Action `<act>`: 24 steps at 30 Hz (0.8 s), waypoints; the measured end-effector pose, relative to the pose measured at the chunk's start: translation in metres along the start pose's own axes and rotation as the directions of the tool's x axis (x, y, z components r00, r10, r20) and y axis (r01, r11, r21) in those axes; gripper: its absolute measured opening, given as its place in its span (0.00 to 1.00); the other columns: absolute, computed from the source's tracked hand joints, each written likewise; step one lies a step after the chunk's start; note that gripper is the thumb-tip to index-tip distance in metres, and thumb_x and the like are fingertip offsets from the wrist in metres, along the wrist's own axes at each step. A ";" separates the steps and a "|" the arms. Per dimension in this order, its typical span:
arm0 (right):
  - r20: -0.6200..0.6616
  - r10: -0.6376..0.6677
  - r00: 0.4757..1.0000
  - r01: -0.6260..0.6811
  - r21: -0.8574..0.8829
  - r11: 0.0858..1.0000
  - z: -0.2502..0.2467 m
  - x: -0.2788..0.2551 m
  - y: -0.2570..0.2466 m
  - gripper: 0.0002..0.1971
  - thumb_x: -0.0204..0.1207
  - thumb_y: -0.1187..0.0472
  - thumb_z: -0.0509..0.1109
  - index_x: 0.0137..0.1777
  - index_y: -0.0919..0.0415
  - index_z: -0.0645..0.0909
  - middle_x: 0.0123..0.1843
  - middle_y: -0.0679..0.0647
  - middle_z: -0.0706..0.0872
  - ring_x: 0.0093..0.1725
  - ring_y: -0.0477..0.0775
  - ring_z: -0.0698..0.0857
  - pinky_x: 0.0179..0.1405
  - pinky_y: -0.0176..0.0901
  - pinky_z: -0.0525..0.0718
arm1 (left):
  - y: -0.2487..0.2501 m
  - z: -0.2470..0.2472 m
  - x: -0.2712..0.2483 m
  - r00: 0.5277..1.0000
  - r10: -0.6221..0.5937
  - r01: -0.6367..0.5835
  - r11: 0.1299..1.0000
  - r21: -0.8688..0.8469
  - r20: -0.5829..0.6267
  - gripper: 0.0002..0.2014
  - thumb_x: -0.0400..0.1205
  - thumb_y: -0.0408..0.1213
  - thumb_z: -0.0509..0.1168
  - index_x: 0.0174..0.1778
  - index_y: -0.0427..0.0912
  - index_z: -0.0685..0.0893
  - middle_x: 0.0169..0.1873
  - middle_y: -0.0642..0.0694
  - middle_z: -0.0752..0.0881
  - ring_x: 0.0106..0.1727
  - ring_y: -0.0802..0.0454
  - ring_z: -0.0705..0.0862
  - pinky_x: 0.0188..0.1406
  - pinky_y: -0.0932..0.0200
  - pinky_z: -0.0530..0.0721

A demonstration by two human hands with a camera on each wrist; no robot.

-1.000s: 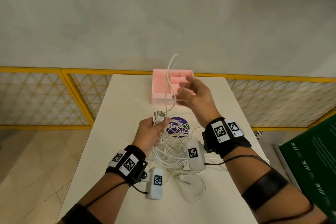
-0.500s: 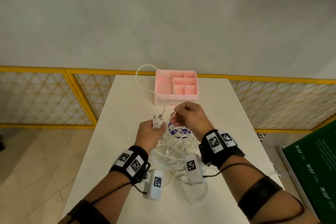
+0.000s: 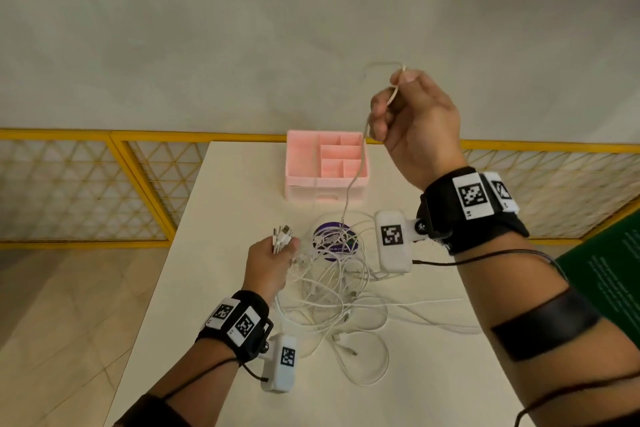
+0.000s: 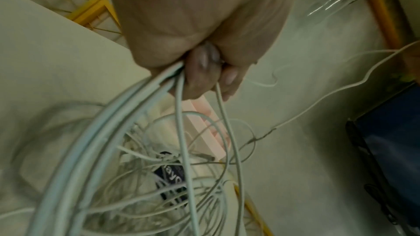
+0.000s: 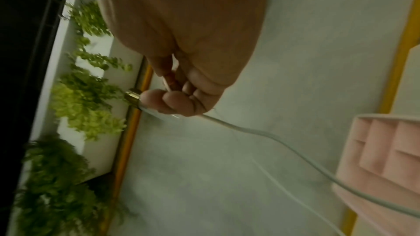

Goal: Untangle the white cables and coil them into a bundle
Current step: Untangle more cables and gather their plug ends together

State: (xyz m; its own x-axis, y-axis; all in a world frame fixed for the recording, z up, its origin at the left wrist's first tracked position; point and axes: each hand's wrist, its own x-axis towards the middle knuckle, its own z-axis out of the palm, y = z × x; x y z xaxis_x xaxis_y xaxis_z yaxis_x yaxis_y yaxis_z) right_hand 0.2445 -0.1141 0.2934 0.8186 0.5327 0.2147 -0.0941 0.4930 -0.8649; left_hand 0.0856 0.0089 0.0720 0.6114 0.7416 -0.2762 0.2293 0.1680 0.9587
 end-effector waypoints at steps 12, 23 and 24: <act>0.223 0.170 0.960 -0.218 0.211 0.953 0.038 -0.027 0.008 0.09 0.89 0.62 0.53 0.48 0.60 0.73 0.33 0.63 0.85 0.26 0.59 0.83 0.29 0.43 0.82 | 0.049 0.033 -0.006 0.941 0.275 -0.265 0.961 -0.075 0.198 0.05 0.78 0.32 0.76 0.45 0.47 0.92 0.37 0.53 0.92 0.37 0.61 0.87 0.45 0.61 0.85; -0.011 0.211 0.977 -0.183 -0.549 0.816 -0.038 -0.040 0.093 0.10 0.81 0.67 0.70 0.61 0.66 0.83 0.51 0.60 0.87 0.37 0.55 0.89 0.36 0.46 0.87 | 0.086 0.016 -0.004 0.986 0.145 -0.112 0.943 -0.312 0.086 0.07 0.80 0.38 0.75 0.40 0.44 0.84 0.23 0.51 0.67 0.22 0.56 0.60 0.18 0.63 0.59; 0.000 0.257 0.966 -0.205 -0.604 0.770 -0.041 -0.048 0.106 0.09 0.80 0.66 0.73 0.59 0.64 0.84 0.49 0.58 0.87 0.37 0.53 0.89 0.37 0.46 0.87 | 0.093 0.017 -0.005 0.982 0.163 -0.124 0.937 -0.328 0.095 0.08 0.80 0.38 0.75 0.38 0.45 0.84 0.23 0.51 0.67 0.22 0.56 0.60 0.18 0.64 0.59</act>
State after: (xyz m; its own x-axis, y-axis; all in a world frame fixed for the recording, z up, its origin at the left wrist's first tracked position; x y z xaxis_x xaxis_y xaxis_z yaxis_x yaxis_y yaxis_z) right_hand 0.2187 -0.1156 0.1729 0.7670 0.6415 -0.0148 0.1025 -0.1453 -0.9841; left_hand 0.1165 0.0099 0.1617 0.7100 0.6938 -0.1210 -0.1092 0.2783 0.9543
